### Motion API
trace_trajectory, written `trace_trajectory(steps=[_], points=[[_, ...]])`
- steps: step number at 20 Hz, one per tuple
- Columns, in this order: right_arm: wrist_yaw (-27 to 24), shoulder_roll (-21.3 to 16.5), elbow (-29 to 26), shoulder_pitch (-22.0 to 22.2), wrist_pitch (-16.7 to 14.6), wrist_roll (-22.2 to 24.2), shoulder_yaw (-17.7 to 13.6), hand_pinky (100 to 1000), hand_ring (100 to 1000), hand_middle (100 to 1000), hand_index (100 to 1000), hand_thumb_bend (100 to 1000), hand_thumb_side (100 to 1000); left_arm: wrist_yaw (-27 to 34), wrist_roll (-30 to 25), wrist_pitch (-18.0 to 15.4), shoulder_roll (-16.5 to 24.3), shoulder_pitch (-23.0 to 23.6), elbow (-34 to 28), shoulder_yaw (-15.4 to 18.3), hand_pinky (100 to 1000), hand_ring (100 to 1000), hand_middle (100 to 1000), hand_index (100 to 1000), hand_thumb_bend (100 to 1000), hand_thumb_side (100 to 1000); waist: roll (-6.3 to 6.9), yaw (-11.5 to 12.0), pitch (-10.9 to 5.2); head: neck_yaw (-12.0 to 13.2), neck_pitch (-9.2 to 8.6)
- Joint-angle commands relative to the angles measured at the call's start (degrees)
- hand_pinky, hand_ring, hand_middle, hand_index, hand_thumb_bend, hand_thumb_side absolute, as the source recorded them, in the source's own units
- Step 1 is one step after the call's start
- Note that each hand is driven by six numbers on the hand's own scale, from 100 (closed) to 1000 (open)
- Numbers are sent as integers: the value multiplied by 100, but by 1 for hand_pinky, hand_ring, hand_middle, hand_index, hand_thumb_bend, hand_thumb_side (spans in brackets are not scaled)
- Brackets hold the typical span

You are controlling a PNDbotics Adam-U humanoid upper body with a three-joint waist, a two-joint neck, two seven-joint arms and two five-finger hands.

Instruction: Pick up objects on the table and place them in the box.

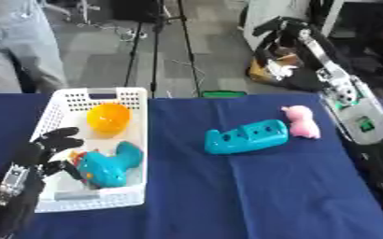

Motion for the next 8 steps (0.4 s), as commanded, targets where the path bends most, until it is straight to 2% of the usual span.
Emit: trace_trajectory(steps=[1, 8], points=[[-363, -348, -510, 243, 101, 69, -191, 448, 580, 673, 772, 255, 503, -23, 100, -10, 113, -22, -73, 76, 460, 815, 827, 772, 287, 988, 52, -85, -38, 59, -31], [-591, -364, -1096, 1035, 293, 346, -487, 431, 561, 651, 752, 237, 510, -52, 199, -19, 125, 32, -100, 119, 457, 814, 826, 771, 276, 993, 198, -330, 4, 162, 97]])
